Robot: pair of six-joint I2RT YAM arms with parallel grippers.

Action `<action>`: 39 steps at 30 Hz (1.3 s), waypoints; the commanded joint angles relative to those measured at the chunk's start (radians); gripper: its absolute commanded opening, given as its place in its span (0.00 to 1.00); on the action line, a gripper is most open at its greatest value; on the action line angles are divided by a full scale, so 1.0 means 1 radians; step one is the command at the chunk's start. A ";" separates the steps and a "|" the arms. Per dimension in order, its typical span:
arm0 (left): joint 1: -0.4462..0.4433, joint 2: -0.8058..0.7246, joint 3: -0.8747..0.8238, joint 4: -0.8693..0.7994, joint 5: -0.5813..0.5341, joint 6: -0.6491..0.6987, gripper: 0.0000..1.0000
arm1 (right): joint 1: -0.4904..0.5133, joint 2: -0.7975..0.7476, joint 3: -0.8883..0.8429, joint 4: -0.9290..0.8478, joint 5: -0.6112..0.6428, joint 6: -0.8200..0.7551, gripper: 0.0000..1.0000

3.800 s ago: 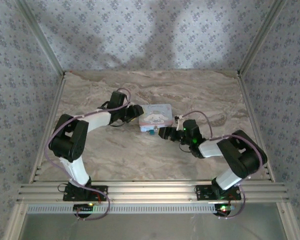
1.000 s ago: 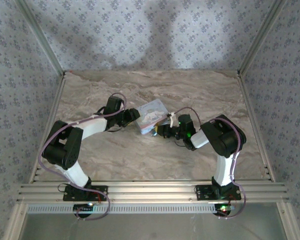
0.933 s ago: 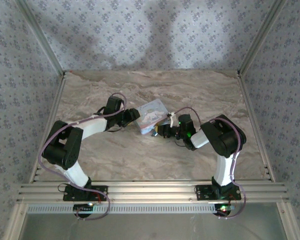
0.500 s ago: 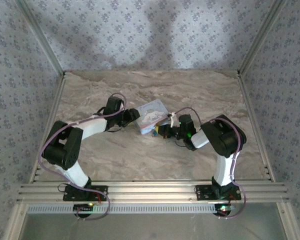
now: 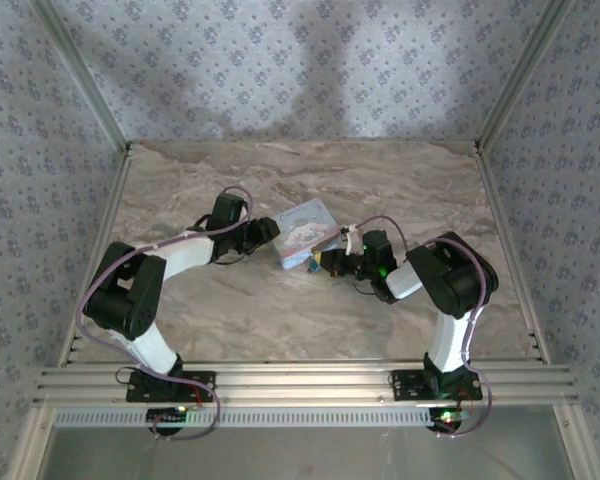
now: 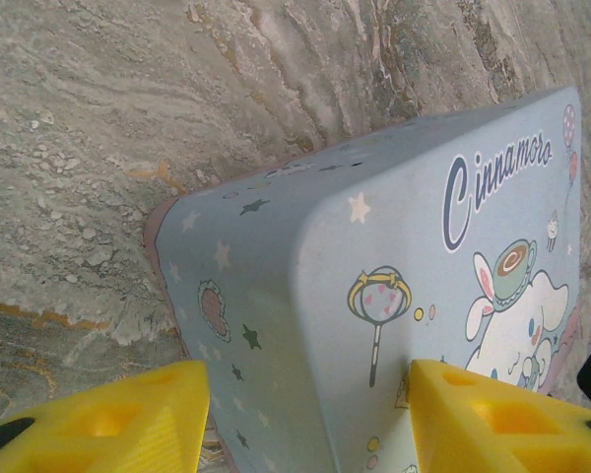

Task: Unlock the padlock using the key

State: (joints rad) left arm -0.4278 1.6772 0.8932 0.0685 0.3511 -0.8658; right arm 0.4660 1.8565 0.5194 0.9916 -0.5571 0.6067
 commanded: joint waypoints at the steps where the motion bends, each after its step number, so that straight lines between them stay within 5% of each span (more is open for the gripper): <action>1: -0.009 0.013 -0.043 -0.107 -0.029 0.008 0.54 | -0.011 -0.035 0.008 0.030 0.012 0.045 0.04; 25: -0.002 -0.039 -0.018 -0.117 -0.019 0.010 0.67 | -0.040 -0.186 -0.037 -0.104 0.123 0.033 0.04; 33: 0.006 -0.147 0.019 -0.166 -0.059 0.042 0.77 | -0.048 -0.410 -0.040 -0.380 0.165 -0.095 0.05; 39: 0.008 -0.311 -0.022 -0.168 -0.196 0.084 0.85 | -0.047 -0.631 0.014 -0.749 0.208 -0.204 0.05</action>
State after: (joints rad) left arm -0.4271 1.4536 0.8860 -0.0856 0.2470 -0.8238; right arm 0.4229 1.3048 0.4908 0.4816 -0.3874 0.4900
